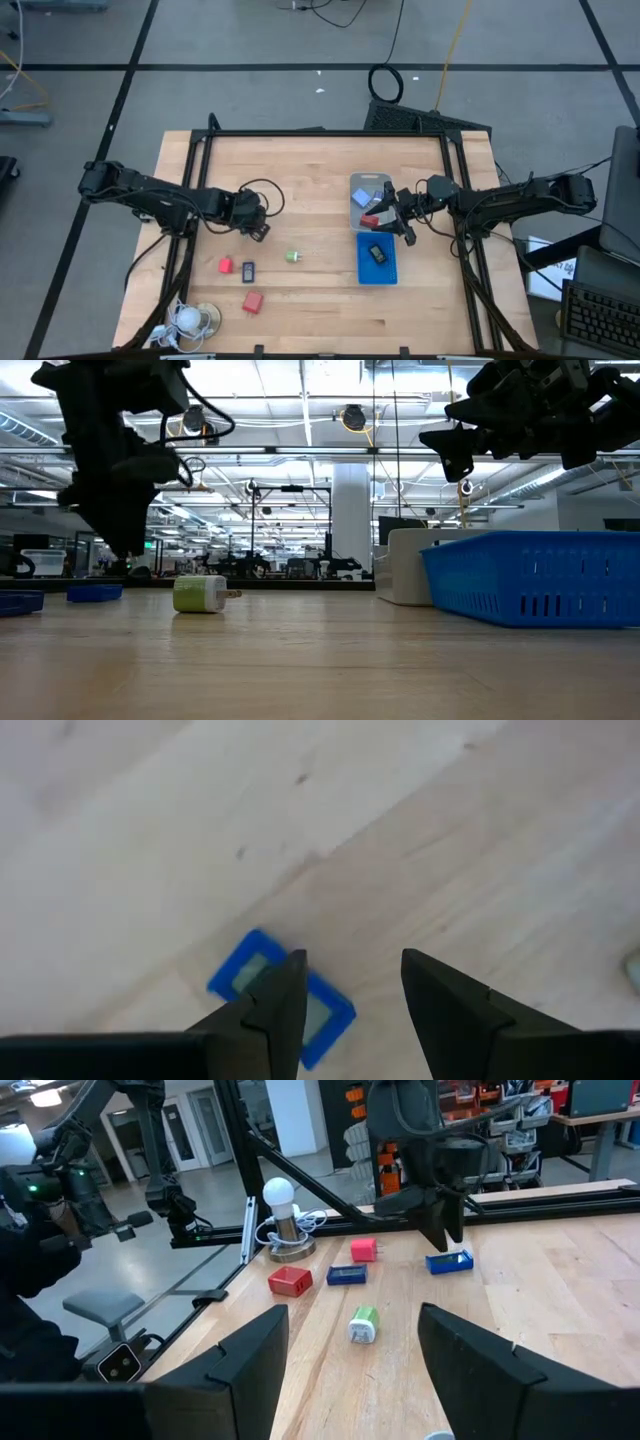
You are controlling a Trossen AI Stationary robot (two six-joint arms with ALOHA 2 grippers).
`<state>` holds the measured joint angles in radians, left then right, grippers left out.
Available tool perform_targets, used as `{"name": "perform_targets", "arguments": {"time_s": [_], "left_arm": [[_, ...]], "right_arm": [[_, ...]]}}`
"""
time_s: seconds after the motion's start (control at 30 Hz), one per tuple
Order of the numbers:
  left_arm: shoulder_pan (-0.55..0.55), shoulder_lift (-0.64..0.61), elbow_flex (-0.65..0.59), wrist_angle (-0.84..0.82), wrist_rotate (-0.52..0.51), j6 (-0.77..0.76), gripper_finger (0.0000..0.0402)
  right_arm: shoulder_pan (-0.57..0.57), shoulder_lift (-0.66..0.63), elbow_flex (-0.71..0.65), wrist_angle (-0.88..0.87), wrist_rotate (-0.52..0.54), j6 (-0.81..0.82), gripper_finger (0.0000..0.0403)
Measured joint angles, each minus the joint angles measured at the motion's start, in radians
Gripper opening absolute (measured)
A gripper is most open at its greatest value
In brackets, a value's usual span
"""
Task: Pick & Place Office items
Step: Put the top blue digital clock into the blue bin
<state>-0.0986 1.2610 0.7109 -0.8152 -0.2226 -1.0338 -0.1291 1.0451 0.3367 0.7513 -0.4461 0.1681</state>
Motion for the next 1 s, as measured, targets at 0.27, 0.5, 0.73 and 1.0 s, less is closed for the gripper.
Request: {"name": "perform_targets", "arguments": {"time_s": [0.27,0.5,0.73,1.0], "left_arm": [[-0.016,0.028,0.000,-0.129,0.016,-0.243,0.0166],[-0.026,0.076,-0.001,-0.113,0.027,-0.224,0.0172],[-0.037,0.175,0.000,-0.113,0.039,-0.267,0.0234],[-0.035,0.189,0.000,-0.101,0.045,-0.357,0.0294]], "right_arm": [[0.000,0.000,0.000,0.000,0.000,0.001,0.0215],[0.000,0.000,0.000,-0.001,0.000,0.002,0.0215],[0.000,0.000,0.000,-0.004,0.000,0.003,0.0215],[0.000,0.000,0.000,-0.007,0.000,0.003,0.0215]]}}
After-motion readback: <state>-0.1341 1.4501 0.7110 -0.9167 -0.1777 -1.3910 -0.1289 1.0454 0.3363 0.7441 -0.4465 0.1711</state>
